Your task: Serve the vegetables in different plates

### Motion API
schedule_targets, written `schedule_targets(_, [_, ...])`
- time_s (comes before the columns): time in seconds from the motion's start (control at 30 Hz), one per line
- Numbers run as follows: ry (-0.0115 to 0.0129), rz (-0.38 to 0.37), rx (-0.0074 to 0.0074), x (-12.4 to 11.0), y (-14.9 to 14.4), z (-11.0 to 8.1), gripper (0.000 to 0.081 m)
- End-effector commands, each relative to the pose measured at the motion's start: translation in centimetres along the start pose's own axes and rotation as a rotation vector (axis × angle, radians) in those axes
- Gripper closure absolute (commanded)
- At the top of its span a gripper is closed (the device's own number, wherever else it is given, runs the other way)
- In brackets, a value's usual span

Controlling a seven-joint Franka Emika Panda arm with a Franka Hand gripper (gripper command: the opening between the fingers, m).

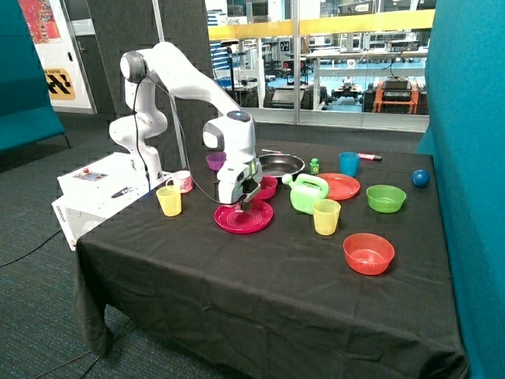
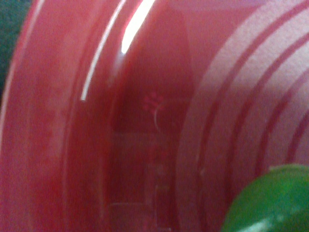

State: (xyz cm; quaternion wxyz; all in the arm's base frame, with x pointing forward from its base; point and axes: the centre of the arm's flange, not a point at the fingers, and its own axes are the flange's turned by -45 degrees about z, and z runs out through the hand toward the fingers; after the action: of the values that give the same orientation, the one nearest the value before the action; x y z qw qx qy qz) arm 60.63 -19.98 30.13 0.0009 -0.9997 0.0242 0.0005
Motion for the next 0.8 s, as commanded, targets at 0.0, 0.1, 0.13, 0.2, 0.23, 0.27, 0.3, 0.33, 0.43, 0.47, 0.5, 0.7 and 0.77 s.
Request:
schedule_targets(0.0, [0.0009, -0.019, -0.0018, 0.1, -0.7, -0.5, 0.0094])
schedule_targets(0.1, [0.0009, -0.022, -0.0018, 0.3, -0.7, -0.5, 0.0073])
schedule_targets(0.13, [0.0009, -0.022, -0.0018, 0.3, -0.7, -0.6, 0.0067])
schedule_targets(0.2, [0.0009, -0.023, -0.0018, 0.3, -0.7, -0.6, 0.0054])
schedule_targets(0.23, [0.0009, -0.023, -0.0018, 0.3, -0.7, -0.6, 0.0049])
schedule_targets(0.27, [0.0009, -0.022, -0.0018, 0.3, -0.7, -0.6, 0.0043])
schedule_targets(0.3, [0.0009, -0.027, -0.0018, 0.3, -0.7, -0.6, 0.0034])
schedule_targets(0.33, [0.0009, -0.026, -0.0018, 0.3, -0.8, -0.6, 0.0027])
schedule_targets(0.43, [0.0009, -0.027, -0.0018, 0.1, -0.7, -0.5, 0.0006])
schedule_targets(0.47, [0.0009, -0.030, -0.0018, 0.1, -0.7, -0.5, 0.0003])
schedule_targets(0.5, [0.0009, -0.032, -0.0018, 0.0, -0.8, -0.5, 0.0001])
schedule_targets(0.7, [0.0009, -0.055, -0.0018, -0.4, -2.1, -0.8, 0.0000])
schedule_targets(0.77, [0.0009, -0.055, -0.0018, -0.6, -2.2, -0.7, 0.0000])
